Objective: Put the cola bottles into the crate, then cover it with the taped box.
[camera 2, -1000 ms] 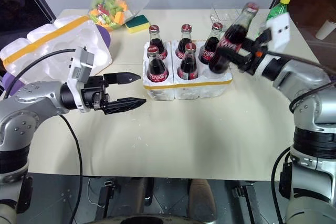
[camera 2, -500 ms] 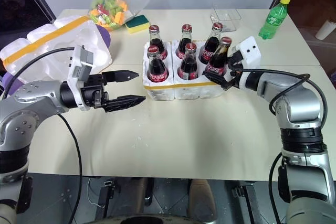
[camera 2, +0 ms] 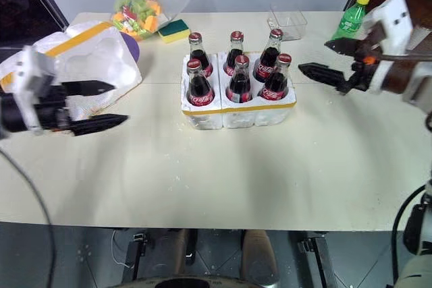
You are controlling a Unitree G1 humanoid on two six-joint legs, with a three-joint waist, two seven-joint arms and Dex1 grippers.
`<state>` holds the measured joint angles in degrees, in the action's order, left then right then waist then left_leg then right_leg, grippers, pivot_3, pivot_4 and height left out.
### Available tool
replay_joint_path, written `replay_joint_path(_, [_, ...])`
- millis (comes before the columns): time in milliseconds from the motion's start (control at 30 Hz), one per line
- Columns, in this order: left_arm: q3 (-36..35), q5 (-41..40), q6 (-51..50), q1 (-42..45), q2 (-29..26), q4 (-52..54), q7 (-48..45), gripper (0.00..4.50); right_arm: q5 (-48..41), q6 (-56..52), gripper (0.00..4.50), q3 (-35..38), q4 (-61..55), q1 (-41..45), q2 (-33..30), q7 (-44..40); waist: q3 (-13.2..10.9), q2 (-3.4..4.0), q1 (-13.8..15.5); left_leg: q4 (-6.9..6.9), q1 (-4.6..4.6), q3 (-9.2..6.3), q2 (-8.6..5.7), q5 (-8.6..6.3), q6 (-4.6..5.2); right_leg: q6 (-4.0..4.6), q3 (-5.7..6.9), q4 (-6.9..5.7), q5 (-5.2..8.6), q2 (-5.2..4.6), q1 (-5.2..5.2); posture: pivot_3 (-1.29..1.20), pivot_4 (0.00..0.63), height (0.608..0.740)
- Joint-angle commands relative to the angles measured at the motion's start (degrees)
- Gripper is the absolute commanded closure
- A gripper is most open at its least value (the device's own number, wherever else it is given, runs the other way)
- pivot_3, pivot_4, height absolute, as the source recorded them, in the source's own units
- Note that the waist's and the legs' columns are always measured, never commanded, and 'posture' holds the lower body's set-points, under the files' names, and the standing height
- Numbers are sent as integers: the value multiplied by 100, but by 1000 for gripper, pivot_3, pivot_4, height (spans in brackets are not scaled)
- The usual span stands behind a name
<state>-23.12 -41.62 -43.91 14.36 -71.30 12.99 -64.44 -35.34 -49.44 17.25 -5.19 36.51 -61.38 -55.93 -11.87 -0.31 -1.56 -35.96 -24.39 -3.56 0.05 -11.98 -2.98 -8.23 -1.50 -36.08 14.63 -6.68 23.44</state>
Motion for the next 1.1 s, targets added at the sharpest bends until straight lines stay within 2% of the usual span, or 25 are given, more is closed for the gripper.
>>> replay_joint_path(33, [-904, 779, 555, -469, -825, -1187, -1197, 0, -166, 262, 35, 257, 137, -190, -236, -604, 0, -2, -30, 2, 2, 3, 0, 0, 0, 2, 0, 1, 1, -2, -1, 0, 150, 739])
replay_joint_path(133, [-1087, 1423, 1236, -734, -1501, -2643, -1981, 0, -63, 488, 35, 205, 107, -386, -241, -735, -1, -1, -80, 6, 0, 7, 2, -1, -1, 12, 1, 0, 7, -4, 6, 0, 150, 739])
replay_joint_path(200, [-914, 1698, 1742, -621, -1833, -3574, -2239, 0, -92, 567, 35, 207, 3, -526, -198, -807, -1, 0, -95, 7, -2, 9, 2, -1, -1, 13, 0, 1, 8, -6, 10, 0, 150, 739])
replay_joint_path(267, [-455, 1904, 2299, -228, -2109, -4470, -2318, 0, -206, 509, 35, 258, -108, -630, -106, -771, -1, -1, -103, 10, -4, 10, 3, -1, -1, 13, 1, -1, 8, -6, 14, 0, 150, 739])
replay_joint_path(333, [123, 2103, 2648, 390, -2133, -4981, -2253, 0, -247, 475, 35, 276, -141, -696, -42, -703, -1, -1, -96, 12, -3, 10, 3, -1, -1, 11, 1, -2, 9, -6, 14, 0, 150, 739])
replay_joint_path(400, [730, 2432, 2927, 1131, -1993, -5366, -2260, 0, -245, 486, 35, 282, -185, -771, -4, -662, -1, 0, -79, 12, -3, 11, 3, -1, -1, 7, 1, -5, 9, -6, 14, 0, 150, 739])
replay_joint_path(533, [1951, 3606, 3691, 2704, -1401, -6425, -2202, 0, -334, 374, 35, 439, -271, -904, 63, -480, 2, -1, -50, 9, -4, 9, 3, 0, 0, -17, 1, -12, -2, -3, 9, 0, 150, 739])
replay_joint_path(633, [2479, 4254, 4113, 3533, -1095, -7123, -2118, 0, -344, 342, 35, 551, -277, -1003, 61, -368, 1, -8, -50, -2, -4, 6, 2, 0, 0, -21, 3, -20, -3, 1, 6, 0, 150, 739])
replay_joint_path(700, [2695, 4557, 4304, 3938, -898, -7546, -1969, 0, -391, 258, 35, 670, -334, -1126, 42, -291, 4, -34, -51, -4, -7, 6, 3, 0, 0, -21, 3, -21, -4, 1, 7, 0, 150, 739])
replay_joint_path(833, [2909, 4965, 4579, 4424, -585, -8190, -1639, 0, -455, 112, 35, 988, -489, -1486, -42, -196, 6, -42, -59, -2, -6, 4, 3, 0, 1, -23, 3, -20, -3, 0, 7, 0, 150, 739])
replay_joint_path(1100, [2913, 5317, 4712, 4675, -95, -8678, -1018, 0, -484, -103, 35, 1428, -620, -1995, -223, -138, 5, -43, -76, -4, -6, 3, 3, 0, 1, -23, 3, -23, -2, -1, 7, 0, 150, 739])
